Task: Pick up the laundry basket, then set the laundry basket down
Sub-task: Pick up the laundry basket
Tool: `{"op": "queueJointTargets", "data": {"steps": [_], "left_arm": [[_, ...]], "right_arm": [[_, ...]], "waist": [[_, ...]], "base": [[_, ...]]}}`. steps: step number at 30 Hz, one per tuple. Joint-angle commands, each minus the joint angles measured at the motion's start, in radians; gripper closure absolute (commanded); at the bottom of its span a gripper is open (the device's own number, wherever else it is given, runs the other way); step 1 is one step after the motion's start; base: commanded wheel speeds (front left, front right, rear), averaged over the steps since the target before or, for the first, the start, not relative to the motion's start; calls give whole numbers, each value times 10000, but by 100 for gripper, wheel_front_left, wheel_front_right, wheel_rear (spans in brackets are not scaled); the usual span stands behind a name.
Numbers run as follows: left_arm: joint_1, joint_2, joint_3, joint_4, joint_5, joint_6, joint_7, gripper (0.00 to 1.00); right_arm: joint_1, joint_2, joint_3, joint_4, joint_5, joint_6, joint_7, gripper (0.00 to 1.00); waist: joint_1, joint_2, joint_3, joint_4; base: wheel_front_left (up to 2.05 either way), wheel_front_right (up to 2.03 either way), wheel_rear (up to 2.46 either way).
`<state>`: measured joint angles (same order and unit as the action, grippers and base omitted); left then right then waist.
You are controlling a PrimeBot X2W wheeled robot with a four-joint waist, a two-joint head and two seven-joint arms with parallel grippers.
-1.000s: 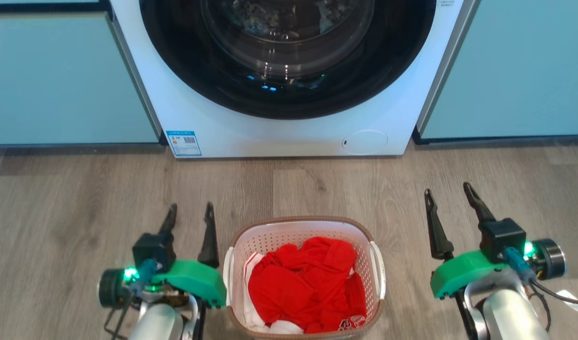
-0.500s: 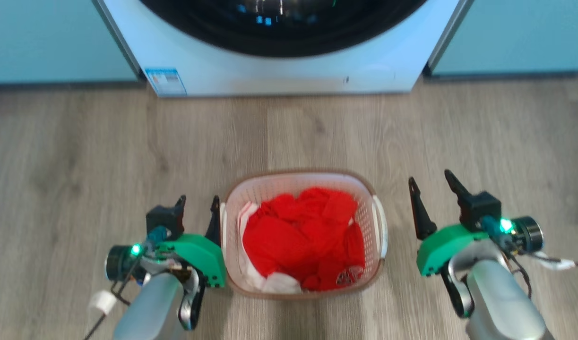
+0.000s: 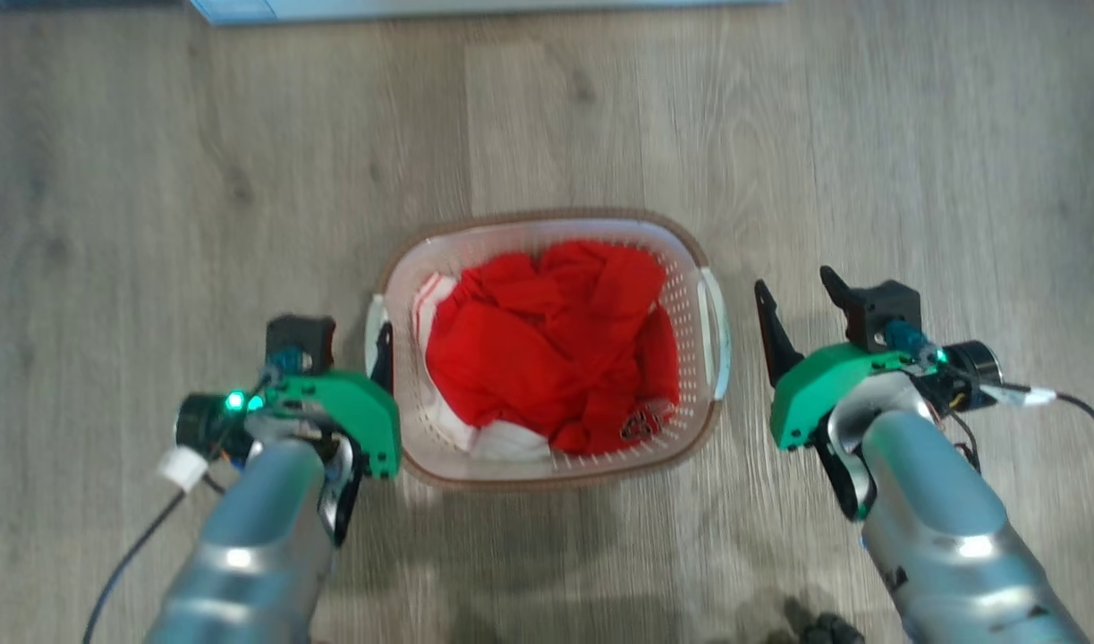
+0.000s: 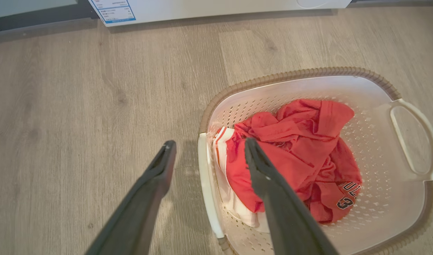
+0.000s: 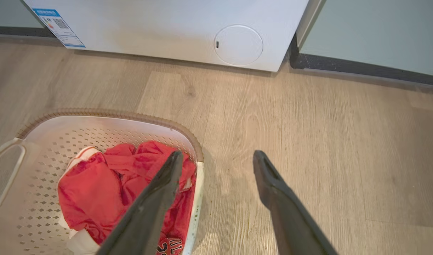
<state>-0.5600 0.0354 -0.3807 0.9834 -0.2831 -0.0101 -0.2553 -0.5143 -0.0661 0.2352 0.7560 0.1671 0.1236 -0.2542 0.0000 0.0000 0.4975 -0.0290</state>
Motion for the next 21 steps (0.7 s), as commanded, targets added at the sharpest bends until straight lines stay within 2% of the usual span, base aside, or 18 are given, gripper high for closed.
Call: {"op": "queueJointTargets", "data": {"steps": [1,10,13,21], "left_arm": [[-179,149,160,98,27,-43,-65,0],[-1366,149,-164,2074,-430,-314,-65,0],[-1642,149,-233,2385,-653,-328,-54,0],[-2232,149,-702,2748,-832,-392,30,0]], "right_arm": [[-105,146,336,-43,113,71,-76,0],[-940,156,1588,1140,1921,71,-76,0],[-1177,156,2186,1587,2940,71,-63,0],[-2115,157,3107,2659,3760,71,-60,0]], "waist": [[0,0,532,-163],[0,0,1445,-304],[0,0,1695,-293],[0,0,2293,-180]], "base": [[0,0,0],[0,0,0],[0,0,0],[0,0,0]]}}
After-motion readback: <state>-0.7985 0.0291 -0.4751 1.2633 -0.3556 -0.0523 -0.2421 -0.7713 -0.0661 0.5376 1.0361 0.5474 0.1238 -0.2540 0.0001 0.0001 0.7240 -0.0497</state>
